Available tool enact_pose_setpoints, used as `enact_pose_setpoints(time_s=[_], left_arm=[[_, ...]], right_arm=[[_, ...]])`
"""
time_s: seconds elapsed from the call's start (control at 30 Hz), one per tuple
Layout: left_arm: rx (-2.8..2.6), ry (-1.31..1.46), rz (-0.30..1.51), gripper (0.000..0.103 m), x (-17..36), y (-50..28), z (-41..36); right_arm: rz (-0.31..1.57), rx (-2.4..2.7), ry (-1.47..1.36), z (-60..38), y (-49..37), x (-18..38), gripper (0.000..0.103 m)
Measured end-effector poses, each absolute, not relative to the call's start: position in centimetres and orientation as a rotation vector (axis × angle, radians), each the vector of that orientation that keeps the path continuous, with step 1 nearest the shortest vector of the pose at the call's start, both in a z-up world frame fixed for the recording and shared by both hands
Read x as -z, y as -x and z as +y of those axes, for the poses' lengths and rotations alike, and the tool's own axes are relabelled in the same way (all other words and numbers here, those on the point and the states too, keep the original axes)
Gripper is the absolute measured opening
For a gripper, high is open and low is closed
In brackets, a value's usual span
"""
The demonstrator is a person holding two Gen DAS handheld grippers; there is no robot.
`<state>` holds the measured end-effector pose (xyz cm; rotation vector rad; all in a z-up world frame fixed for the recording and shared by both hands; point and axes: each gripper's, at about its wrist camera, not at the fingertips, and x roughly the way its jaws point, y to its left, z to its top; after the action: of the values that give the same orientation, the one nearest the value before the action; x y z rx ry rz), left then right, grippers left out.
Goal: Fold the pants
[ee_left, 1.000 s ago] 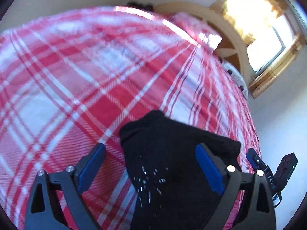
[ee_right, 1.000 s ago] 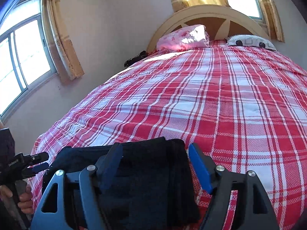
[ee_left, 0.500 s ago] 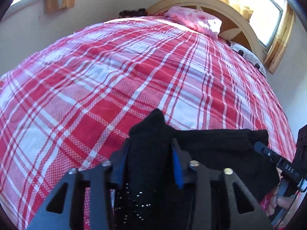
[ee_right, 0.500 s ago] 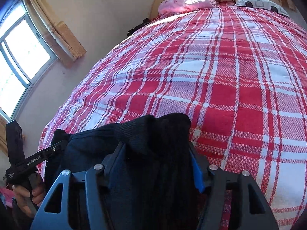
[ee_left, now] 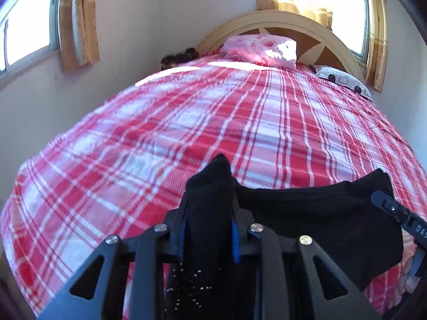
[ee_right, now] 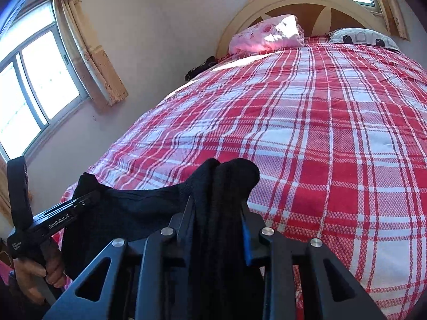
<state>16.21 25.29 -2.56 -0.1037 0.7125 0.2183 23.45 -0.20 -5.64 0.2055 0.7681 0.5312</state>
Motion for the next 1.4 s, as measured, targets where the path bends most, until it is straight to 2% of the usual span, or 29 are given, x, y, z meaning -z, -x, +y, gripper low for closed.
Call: enact_pose_setpoints(time_s=[0.13, 0.17, 0.2, 0.27, 0.33, 0.47, 0.63, 0.83, 1.0, 1.2, 1.33, 1.4], left_arm=[[-0.232, 0.014, 0.717, 0.03, 3.2, -18.3, 24.9], [-0.231, -0.014, 0.739, 0.032, 3.8, -18.9, 24.7], [-0.243, -0.043, 0.752, 0.035, 4.4, -19.3, 24.5], [-0.278, -0.092, 0.771, 0.049, 5.4, -19.7, 24.5], [-0.304, -0.09, 0.777, 0.051, 5.8, -19.6, 25.1], [-0.331, -0.069, 0.748, 0.065, 5.1, -18.5, 25.8], [-0.348, -0.051, 0.74, 0.065, 4.3, -17.0, 26.1], [-0.321, -0.04, 0.766, 0.066, 4.6, -14.5, 24.9], [-0.339, -0.076, 0.836, 0.067, 7.3, -14.1, 24.3], [-0.368, -0.06, 0.833, 0.075, 7.6, -13.3, 24.6], [-0.376, -0.028, 0.841, 0.088, 7.6, -12.4, 25.4], [-0.378, -0.003, 0.845, 0.091, 7.7, -11.6, 25.8]], right_arm=[[0.763, -0.511, -0.255, 0.0, -24.8, 6.2, 0.03], [0.772, -0.501, -0.246, 0.3, -25.1, 6.7, 0.033], [0.793, -0.486, -0.23, 0.5, -25.5, 7.5, 0.033], [0.838, -0.454, -0.253, 0.1, -26.3, 8.8, 0.046], [0.833, -0.454, -0.335, -1.1, -26.5, 8.8, 0.048], [0.696, -0.349, -0.358, -3.3, -24.3, 6.4, 0.048], [0.637, -0.443, -0.2, -0.9, -20.9, 4.1, 0.048], [0.725, -0.463, -0.092, 1.3, -19.5, 5.6, 0.044], [0.855, -0.4, -0.161, -0.2, -20.4, 8.3, 0.044], [0.843, -0.4, -0.172, -0.4, -20.3, 9.0, 0.049], [0.837, -0.401, -0.173, -0.4, -20.3, 9.0, 0.05], [0.836, -0.402, -0.178, -0.5, -20.4, 9.0, 0.051]])
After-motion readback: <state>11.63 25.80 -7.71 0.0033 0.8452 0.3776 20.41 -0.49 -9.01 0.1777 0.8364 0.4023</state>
